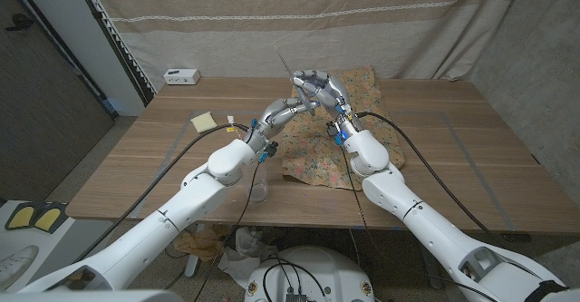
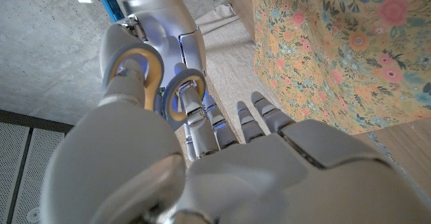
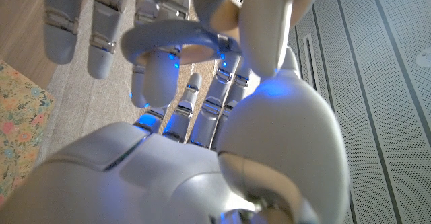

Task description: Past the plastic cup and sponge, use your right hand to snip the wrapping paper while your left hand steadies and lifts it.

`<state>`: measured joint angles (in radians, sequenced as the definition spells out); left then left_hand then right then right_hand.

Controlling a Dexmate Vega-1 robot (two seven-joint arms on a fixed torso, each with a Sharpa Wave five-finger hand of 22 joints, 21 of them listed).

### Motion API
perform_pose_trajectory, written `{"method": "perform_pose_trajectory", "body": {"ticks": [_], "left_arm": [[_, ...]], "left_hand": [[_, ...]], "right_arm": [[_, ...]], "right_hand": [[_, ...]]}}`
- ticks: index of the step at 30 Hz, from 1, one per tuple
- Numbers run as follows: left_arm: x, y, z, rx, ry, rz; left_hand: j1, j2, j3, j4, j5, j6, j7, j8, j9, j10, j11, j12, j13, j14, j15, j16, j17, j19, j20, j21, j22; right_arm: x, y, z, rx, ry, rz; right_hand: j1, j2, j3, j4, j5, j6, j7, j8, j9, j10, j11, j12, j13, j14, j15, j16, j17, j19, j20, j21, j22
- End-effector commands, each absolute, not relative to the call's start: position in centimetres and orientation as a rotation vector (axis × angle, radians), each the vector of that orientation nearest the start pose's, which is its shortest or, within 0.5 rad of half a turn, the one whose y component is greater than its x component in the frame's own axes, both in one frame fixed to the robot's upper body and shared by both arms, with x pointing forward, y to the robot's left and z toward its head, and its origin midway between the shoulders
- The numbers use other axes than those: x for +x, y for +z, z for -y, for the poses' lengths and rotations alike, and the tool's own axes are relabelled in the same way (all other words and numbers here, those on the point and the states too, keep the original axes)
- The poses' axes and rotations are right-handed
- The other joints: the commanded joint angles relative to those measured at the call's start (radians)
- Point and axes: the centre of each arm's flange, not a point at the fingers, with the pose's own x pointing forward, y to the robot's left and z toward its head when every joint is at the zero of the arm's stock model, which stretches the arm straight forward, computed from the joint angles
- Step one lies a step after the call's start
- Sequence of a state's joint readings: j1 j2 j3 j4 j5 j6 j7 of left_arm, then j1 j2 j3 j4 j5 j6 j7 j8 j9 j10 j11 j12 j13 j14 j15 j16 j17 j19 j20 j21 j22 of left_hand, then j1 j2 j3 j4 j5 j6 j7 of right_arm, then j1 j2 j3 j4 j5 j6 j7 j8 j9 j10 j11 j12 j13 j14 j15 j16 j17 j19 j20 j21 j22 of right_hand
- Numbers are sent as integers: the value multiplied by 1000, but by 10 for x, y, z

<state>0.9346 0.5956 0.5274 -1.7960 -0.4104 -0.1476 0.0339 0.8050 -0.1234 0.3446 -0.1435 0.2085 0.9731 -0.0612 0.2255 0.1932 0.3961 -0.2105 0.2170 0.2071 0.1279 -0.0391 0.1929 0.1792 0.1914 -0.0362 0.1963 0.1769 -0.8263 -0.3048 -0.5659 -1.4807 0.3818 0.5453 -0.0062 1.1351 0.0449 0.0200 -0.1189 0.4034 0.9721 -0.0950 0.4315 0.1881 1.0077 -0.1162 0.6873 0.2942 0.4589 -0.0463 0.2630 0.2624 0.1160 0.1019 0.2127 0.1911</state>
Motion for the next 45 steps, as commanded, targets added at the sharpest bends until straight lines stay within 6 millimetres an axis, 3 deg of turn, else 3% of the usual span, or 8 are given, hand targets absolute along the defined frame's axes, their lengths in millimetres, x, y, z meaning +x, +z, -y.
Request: {"method": "perform_pose_trajectory", "body": {"ticks": [1, 7, 11, 21, 32, 34, 39, 45], "left_arm": [[555, -10, -141, 200, -485, 702], [555, -12, -142, 163, -459, 700], [555, -13, -142, 137, -435, 701], [554, -16, -142, 88, -359, 707], [554, -14, -138, 105, -339, 710], [554, -14, -138, 102, -334, 711], [554, -13, -138, 108, -330, 711], [554, -11, -139, 112, -311, 712]], "left_hand": [[19, 44, 29, -4, -9, 36, 0, 11, 5, 28, -2, 14, 6, 24, -107, 9, 5, 18, -38, 9, 4], [64, 100, 87, -14, -10, 93, -6, 22, 8, 100, -3, 36, 10, 88, -133, 21, 4, 42, -38, 16, 4], [73, 105, 105, -17, -10, 124, -5, 35, 17, 142, -5, 50, 16, 119, -145, 24, 4, 54, -42, 17, 4], [108, 108, 234, -20, -8, 208, -51, 98, 42, 408, -9, 183, 123, 329, -173, 61, 45, 89, -41, 16, 6], [113, 70, 309, -23, -23, 250, -39, 124, 34, 406, -3, 364, 355, 468, -181, 106, 143, 95, -18, 17, 13], [120, 62, 310, -27, -26, 248, -43, 127, 37, 401, -2, 389, 391, 483, -184, 118, 162, 99, -15, 18, 14], [189, 21, 232, -26, -37, 263, -37, 145, 44, 352, -1, 564, 647, 515, -184, 245, 356, 107, -4, 25, 27], [212, -4, 191, -24, -38, 271, -43, 154, 52, 329, 0, 637, 762, 510, -183, 309, 452, 115, -2, 31, 33]], "right_arm": [[568, 25, 91, -4, 495, 1000], [569, 25, 91, -2, 495, 997], [569, 25, 92, -4, 495, 997], [572, 25, 94, -1, 497, 989], [573, 25, 95, 1, 504, 984], [573, 25, 95, 0, 503, 982], [573, 25, 95, 1, 507, 979], [574, 26, 94, -6, 512, 978]], "right_hand": [[109, 96, -1, -1, 5, 68, -59, 1, 5, 82, -77, 2, 3, 3, -182, -4, 2, 2, 4, -2, -1], [109, 97, -1, -1, 5, 69, -58, 0, 5, 82, -77, 2, 4, 4, -182, -4, 2, 2, 4, -2, -1], [109, 97, -2, -1, 6, 70, -58, 0, 5, 85, -77, 2, 3, 4, -182, -4, 2, 2, 4, -2, -1], [109, 97, -3, 0, 6, 71, -58, -2, 5, 84, -77, 0, 1, 4, -182, -4, 2, 2, 3, -2, -1], [110, 96, -4, 0, 7, 71, -59, -4, 5, 82, -78, -1, 2, 5, -182, -5, 2, 3, 3, -1, -1], [110, 96, -4, 0, 8, 71, -58, -4, 5, 83, -78, -1, 2, 5, -182, -5, 2, 3, 3, -1, -1], [110, 97, -4, 0, 8, 72, -61, -5, 5, 82, -78, -1, 2, 5, -183, -5, 2, 3, 3, -1, -1], [110, 96, -5, 0, 9, 74, -61, -6, 5, 84, -78, -1, 2, 5, -182, -5, 2, 2, 3, -1, -1]]}}
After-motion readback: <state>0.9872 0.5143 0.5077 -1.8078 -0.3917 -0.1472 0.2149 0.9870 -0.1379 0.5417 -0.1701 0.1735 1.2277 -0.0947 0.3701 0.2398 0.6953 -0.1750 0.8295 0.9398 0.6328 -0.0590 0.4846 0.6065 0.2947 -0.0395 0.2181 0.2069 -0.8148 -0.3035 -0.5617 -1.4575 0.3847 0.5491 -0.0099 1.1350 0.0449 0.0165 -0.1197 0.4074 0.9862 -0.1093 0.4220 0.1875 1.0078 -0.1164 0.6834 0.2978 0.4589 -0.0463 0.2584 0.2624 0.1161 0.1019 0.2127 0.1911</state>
